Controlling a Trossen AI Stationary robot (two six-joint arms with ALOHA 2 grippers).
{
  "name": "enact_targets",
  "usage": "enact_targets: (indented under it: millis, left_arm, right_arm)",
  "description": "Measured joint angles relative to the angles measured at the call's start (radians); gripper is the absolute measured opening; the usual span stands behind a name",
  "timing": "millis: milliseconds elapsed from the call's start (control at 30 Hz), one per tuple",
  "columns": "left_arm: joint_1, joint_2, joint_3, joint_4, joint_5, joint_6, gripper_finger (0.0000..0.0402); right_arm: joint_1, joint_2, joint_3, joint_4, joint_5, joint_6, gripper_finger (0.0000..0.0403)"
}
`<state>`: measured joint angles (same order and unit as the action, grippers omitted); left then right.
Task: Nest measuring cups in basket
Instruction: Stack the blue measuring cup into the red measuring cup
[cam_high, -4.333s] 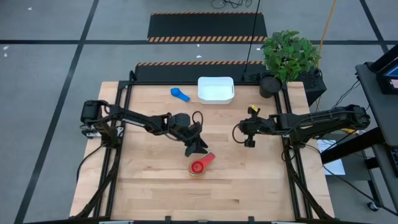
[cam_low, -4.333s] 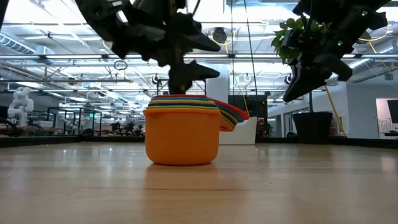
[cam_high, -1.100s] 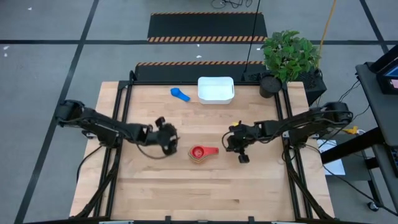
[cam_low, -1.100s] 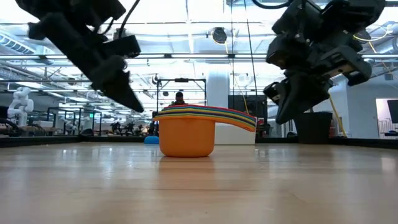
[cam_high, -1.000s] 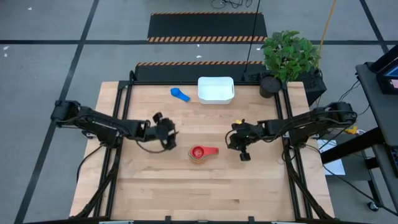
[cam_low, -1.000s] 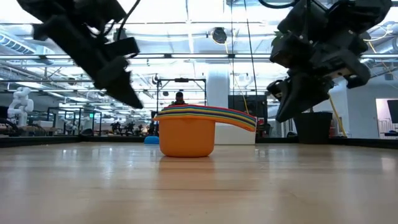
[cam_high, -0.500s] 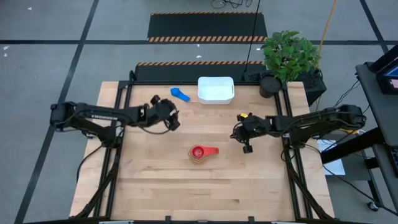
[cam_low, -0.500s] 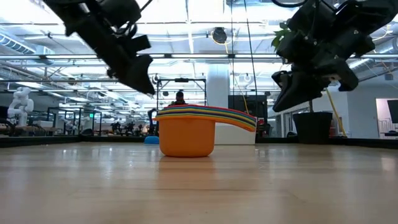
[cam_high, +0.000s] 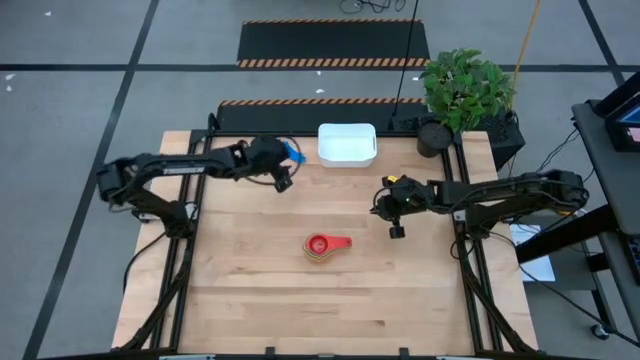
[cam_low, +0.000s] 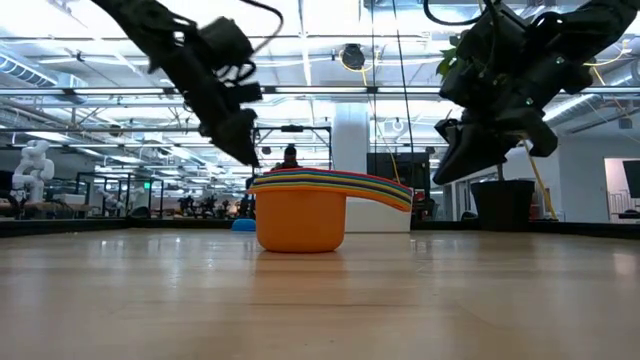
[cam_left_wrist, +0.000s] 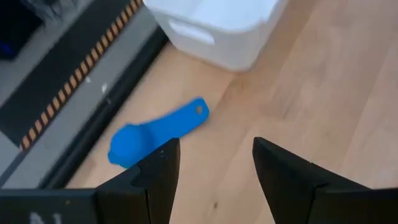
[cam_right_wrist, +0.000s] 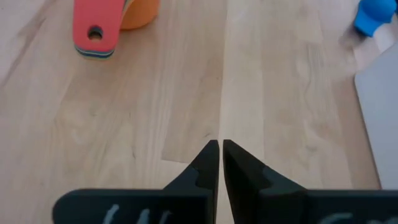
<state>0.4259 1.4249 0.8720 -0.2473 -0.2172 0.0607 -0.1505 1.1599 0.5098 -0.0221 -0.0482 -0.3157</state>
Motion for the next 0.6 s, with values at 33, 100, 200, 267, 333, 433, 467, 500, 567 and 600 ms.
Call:
enact_targets:
  millis: [33,100,200,267,333,433,467,500,567,600]
  left_arm:
    - [0.005,0.026,0.014,-0.013,0.002,0.007,0.0207]
    - [0.013,0.082,0.045,-0.018,0.001,0.023,0.0207]
    - [0.014,0.159,0.091,-0.017,-0.007,0.049,0.0207]
    - [0.010,0.202,0.120,-0.012,-0.008,0.070,0.0207]
    - [0.003,0.235,0.143,-0.015,-0.010,0.088,0.0207]
    - [-0.002,0.266,0.170,-0.012,-0.010,0.087,0.0207]
    - [-0.002,0.275,0.177,-0.009,-0.010,0.087,0.0207]
    - [0.001,0.283,0.180,-0.006,-0.008,0.087,0.0208]
    - [0.013,0.299,0.181,-0.011,-0.008,0.087,0.0213]
    - [0.020,0.309,0.181,-0.012,-0.009,0.087,0.0218]
  right_arm:
    - [-0.002,0.000,0.000,0.003,0.000,-0.003,0.0013]
    - [-0.008,0.000,0.000,0.010,0.000,-0.012,0.0013]
    - [-0.008,0.000,0.000,0.010,0.000,-0.012,0.0013]
    - [-0.008,0.000,0.000,0.010,0.000,-0.012,0.0013]
    - [-0.008,0.000,0.000,0.009,0.000,-0.012,0.0013]
    - [-0.008,0.000,0.000,0.004,0.000,-0.012,0.0013]
    - [-0.008,0.000,0.000,0.002,0.000,-0.012,0.0013]
    - [-0.008,0.000,0.000,0.002,0.000,-0.012,0.0013]
    - [-0.008,0.000,0.000,0.004,0.000,-0.012,0.0013]
    - [-0.008,0.000,0.000,0.004,0.000,-0.012,0.0013]
